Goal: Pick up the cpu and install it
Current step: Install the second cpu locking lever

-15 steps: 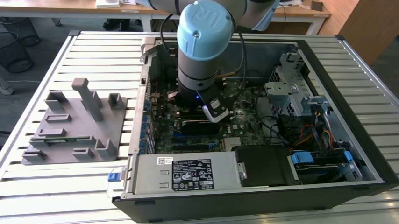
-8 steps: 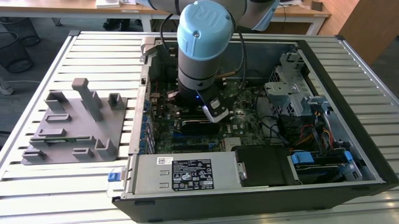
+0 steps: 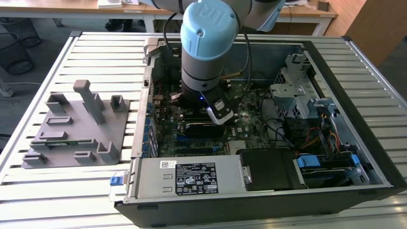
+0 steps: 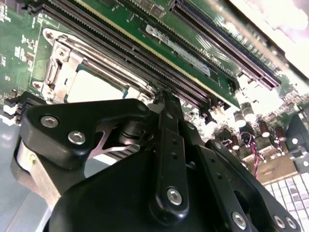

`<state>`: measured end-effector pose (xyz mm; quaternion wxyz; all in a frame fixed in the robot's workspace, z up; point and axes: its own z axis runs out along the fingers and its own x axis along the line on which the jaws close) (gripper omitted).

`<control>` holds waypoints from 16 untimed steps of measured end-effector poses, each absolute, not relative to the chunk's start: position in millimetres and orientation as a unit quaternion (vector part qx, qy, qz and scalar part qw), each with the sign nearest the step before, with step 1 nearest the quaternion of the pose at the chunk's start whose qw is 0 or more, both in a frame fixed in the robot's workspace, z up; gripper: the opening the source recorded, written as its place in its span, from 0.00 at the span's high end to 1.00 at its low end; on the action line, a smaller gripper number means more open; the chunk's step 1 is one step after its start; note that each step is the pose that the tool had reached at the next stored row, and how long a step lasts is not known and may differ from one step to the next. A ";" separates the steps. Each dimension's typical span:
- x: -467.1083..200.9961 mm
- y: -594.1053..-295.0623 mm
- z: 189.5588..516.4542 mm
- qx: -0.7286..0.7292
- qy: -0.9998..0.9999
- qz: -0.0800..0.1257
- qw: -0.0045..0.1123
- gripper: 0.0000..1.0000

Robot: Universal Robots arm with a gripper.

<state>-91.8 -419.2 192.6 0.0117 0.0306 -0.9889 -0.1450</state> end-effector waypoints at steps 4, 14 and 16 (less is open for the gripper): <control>-91.8 -419.1 193.3 0.031 -0.989 -0.145 0.012 0.89; -92.1 -418.5 200.7 0.031 -0.989 -0.145 0.012 0.89; -92.1 -418.5 203.4 0.031 -0.989 -0.145 0.012 0.89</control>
